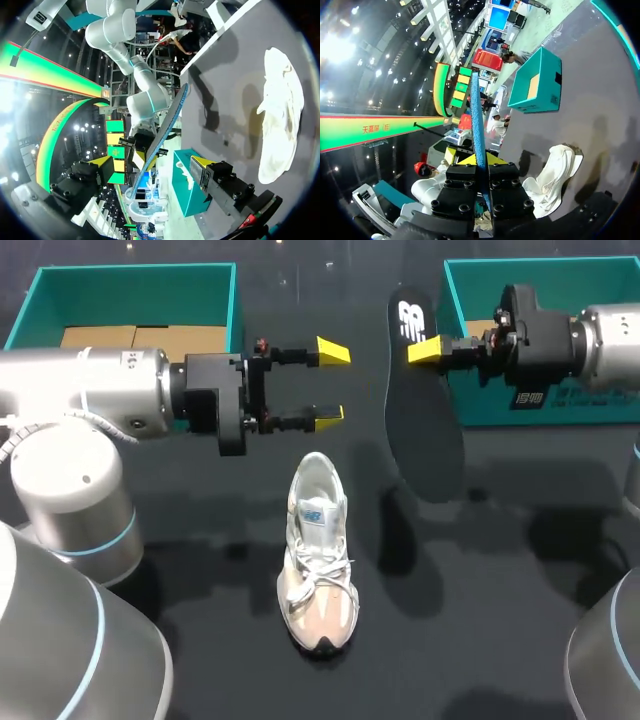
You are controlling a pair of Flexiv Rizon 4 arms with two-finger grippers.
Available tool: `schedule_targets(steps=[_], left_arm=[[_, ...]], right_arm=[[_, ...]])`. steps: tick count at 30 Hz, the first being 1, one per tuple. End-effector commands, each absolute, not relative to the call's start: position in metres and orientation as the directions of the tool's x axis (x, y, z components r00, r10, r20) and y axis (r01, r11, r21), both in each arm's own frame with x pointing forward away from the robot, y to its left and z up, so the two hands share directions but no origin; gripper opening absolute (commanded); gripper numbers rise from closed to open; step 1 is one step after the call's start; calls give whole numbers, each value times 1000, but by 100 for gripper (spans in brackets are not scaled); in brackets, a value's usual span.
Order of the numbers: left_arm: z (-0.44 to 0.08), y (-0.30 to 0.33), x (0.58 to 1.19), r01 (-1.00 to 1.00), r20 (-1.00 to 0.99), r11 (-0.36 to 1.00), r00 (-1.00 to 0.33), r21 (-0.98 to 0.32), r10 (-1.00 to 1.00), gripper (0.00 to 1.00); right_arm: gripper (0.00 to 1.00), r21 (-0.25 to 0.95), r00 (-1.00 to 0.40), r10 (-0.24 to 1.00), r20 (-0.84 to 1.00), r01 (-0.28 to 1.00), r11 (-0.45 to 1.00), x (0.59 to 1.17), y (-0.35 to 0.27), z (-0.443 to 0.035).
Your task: Take the shoe out of the shoebox, open the shoe tongue, remove and reinsert the insole, then place the shoe into the shoebox
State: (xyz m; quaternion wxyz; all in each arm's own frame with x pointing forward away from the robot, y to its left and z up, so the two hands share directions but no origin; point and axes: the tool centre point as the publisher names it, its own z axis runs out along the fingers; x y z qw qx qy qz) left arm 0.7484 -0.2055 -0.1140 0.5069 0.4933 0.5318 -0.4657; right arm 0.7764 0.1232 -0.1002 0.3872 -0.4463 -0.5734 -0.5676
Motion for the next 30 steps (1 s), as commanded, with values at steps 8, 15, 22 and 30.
schedule_targets(steps=[8,15,22,30], left_arm=[[-118,-219,760,983,-992,171,48,67,116,100],[-121,-231,763,982,-991,179,29,53,131,100],[-123,-239,773,990,-991,139,9,27,130,84],[-128,-243,783,995,-994,97,26,36,106,61]], right_arm=[[0,278,-276,75,958,961,-8,795,136,-104],[0,136,-131,143,981,990,-22,809,151,-110],[0,80,-72,162,984,996,-42,810,157,-113],[0,41,-37,133,990,999,-25,811,166,-116]])
